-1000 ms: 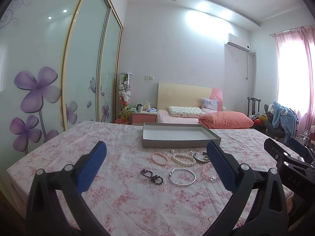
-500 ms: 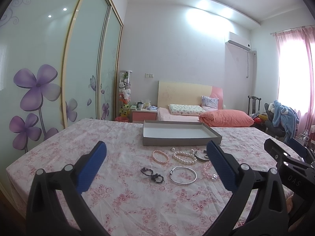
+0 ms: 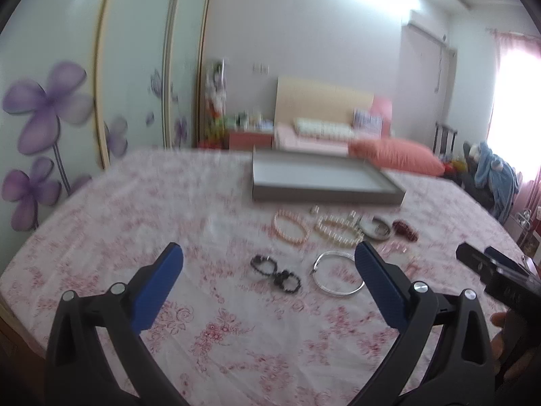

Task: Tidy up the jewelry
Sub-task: 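Grasp the black beaded bracelet with the left gripper while the right grasps the pink crystal bracelet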

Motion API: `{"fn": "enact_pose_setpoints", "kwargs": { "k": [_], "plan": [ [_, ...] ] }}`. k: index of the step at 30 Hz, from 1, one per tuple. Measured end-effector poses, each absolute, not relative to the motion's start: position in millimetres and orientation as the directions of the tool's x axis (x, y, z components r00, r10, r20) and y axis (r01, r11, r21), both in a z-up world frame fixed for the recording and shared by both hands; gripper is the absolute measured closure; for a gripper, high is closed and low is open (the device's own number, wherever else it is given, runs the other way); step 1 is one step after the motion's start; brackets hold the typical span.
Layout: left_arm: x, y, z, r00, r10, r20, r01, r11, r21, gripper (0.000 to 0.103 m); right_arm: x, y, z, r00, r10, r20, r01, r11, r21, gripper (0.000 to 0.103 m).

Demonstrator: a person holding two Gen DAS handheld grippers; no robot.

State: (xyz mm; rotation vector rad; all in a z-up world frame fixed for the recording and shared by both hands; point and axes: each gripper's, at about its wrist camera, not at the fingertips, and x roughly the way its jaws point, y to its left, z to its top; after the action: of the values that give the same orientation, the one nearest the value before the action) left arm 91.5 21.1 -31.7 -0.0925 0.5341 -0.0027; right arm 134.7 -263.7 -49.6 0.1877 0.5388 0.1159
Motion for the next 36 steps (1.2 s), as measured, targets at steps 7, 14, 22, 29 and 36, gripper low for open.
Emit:
{"fn": "enact_pose_setpoints", "kwargs": {
  "k": [7, 14, 22, 29, 36],
  "plan": [
    [140, 23, -57, 0.749, -0.055, -0.66, 0.01, 0.997, -0.071, 0.004, 197, -255, -70, 0.727, 0.136, -0.673, -0.038, 0.987, 0.158, 0.04],
    [164, 24, -72, 0.686, -0.061, -0.725, 0.024, 0.998, -0.06, 0.006, 231, -240, -87, 0.656, 0.103, -0.747, -0.033, 0.994, 0.108, 0.066],
    [177, 22, -81, 0.651, -0.049, -0.757, 0.039, 0.999, -0.031, 0.014, 231, -236, -98, 0.63, 0.099, -0.77, -0.035, 0.994, 0.099, 0.086],
    [185, 17, -89, 0.626, -0.044, -0.779, 0.052, 0.999, -0.015, 0.017, 228, -240, -97, 0.634, 0.118, -0.764, -0.039, 0.992, 0.12, 0.087],
    [196, 16, -100, 0.593, -0.038, -0.804, 0.047, 0.999, -0.012, 0.028, 229, -242, -97, 0.634, 0.131, -0.762, -0.042, 0.99, 0.136, 0.087]
  ]
}}
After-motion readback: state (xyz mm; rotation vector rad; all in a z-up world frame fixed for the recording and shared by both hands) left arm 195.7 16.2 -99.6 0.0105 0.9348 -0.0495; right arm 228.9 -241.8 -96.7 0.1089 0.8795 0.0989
